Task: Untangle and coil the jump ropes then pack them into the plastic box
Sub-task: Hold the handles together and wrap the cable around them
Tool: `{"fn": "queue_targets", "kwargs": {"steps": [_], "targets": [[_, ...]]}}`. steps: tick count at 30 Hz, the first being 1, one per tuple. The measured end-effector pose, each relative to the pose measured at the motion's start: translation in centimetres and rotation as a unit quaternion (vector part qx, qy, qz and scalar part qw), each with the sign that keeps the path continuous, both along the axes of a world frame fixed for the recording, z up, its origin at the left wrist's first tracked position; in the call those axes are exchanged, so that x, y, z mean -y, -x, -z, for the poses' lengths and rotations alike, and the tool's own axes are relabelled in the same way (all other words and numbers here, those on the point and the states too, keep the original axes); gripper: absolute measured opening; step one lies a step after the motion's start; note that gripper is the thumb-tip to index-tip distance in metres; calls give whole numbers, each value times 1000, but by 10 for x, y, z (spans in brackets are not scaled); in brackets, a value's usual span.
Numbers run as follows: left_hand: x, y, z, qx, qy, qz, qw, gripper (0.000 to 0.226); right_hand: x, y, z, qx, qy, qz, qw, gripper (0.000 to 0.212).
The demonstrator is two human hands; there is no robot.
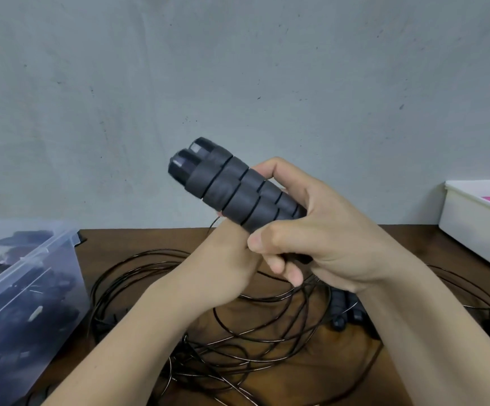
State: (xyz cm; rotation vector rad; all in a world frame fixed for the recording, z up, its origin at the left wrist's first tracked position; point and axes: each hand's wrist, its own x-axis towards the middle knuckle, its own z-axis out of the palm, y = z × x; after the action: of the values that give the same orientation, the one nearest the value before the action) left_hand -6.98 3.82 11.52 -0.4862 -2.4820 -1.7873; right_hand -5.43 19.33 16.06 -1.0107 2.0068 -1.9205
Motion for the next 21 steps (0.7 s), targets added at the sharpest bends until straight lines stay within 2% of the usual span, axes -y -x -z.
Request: {"fn": "queue_targets", "kwargs": {"steps": [3, 5, 7, 11, 14, 16, 21], "targets": [[2, -1, 2, -65, 143, 50, 986, 29, -4, 2, -5, 11, 45, 1, 999, 55], [3, 0, 3, -84, 166, 62, 981, 29, -13, 3, -10, 5, 65, 13, 998, 68], [2, -2, -2, -89, 184, 73, 976, 28, -22, 3, -14, -36, 44, 77, 995, 78], [13, -9, -17, -107, 167, 70, 978, 33, -32, 13, -15, -120, -17, 231, 965, 84], [25, -14, -28, -140, 127, 43, 981, 36, -37, 17, -14, -117, -50, 233, 964, 87], [34, -17, -36, -132, 105, 42, 985, 35, -38, 14, -16, -117, -94, 213, 965, 90], [47, -26, -49, -197, 169, 16, 966, 38, -30, 18, -9, -139, -141, 243, 950, 90]]}}
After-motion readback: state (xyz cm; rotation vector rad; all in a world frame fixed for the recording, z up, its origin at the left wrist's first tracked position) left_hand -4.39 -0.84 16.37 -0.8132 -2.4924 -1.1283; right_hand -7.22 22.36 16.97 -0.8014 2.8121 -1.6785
